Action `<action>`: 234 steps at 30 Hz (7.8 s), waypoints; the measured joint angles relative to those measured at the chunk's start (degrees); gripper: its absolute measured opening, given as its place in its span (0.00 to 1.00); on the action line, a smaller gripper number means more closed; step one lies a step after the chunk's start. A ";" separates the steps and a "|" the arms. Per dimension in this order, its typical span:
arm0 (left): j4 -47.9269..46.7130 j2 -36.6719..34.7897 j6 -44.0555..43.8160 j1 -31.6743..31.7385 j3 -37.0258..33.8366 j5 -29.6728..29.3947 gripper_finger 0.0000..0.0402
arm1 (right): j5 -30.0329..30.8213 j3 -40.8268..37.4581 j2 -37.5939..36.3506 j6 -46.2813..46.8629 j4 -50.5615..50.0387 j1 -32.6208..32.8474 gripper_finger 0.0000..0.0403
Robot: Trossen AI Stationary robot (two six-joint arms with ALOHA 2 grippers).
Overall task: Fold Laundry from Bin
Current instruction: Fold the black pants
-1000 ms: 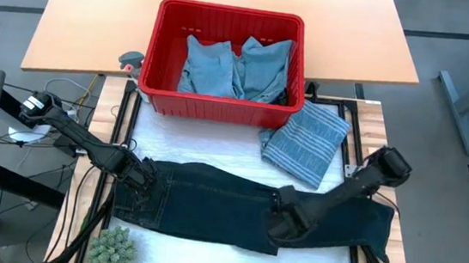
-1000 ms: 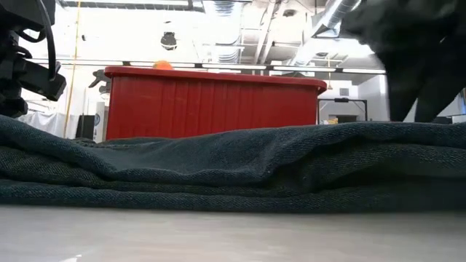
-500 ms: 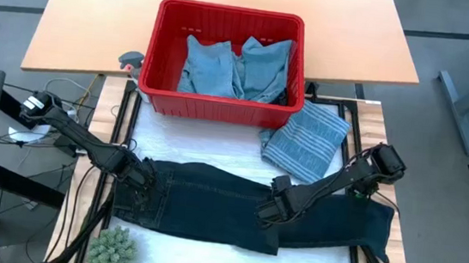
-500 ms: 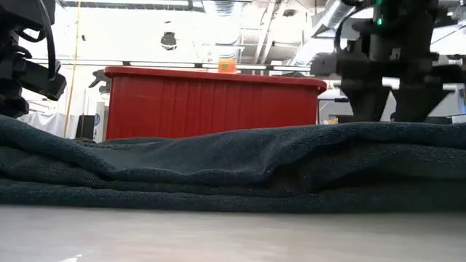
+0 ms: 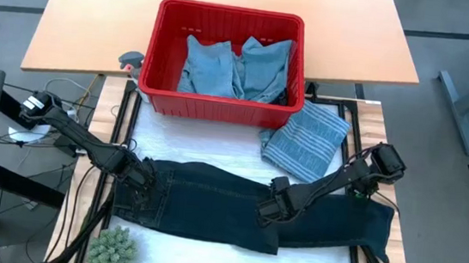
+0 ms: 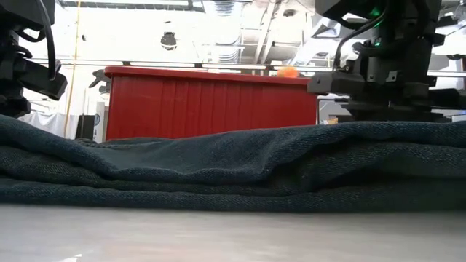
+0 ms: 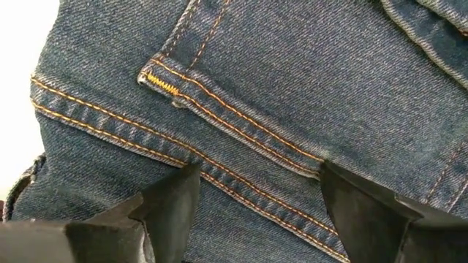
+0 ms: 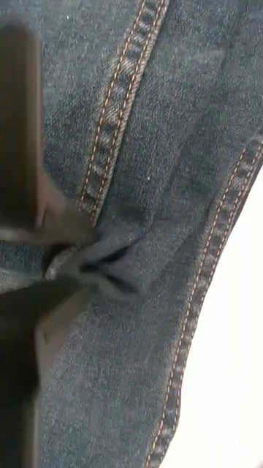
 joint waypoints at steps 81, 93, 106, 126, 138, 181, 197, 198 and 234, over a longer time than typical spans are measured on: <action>13.00 29.30 14.24 0.01 17.00 -5.27 0.68 | -15.41 8.61 -14.29 -26.14 -20.11 14.09 0.22; 8.43 29.14 15.93 0.02 17.00 -2.41 0.68 | -22.40 8.61 -18.67 -37.98 -32.02 23.50 0.55; 8.65 29.14 14.38 0.01 16.94 -2.30 0.68 | -22.10 8.61 -9.94 -40.66 -32.08 34.06 0.63; 8.79 29.14 12.87 0.02 16.92 -1.45 0.68 | -25.67 -2.78 -5.73 -41.97 -29.94 32.83 0.51; 8.95 29.14 13.33 0.00 16.92 -2.45 0.68 | -18.50 7.17 -5.75 -36.69 -37.85 28.94 0.06; 12.29 29.11 14.43 0.02 16.94 -3.57 0.68 | -0.51 21.05 -0.02 -71.57 -2.97 5.56 0.11; 13.56 29.11 14.36 0.02 16.94 -3.84 0.68 | -3.28 29.39 5.88 -72.60 -10.32 3.73 0.18; 13.70 29.11 14.34 0.02 16.94 -3.92 0.68 | -2.46 30.88 5.86 -73.19 -11.80 3.62 0.17; 14.92 29.11 16.52 0.15 16.94 -1.84 0.68 | 10.97 25.46 -11.57 23.16 -36.59 29.63 0.62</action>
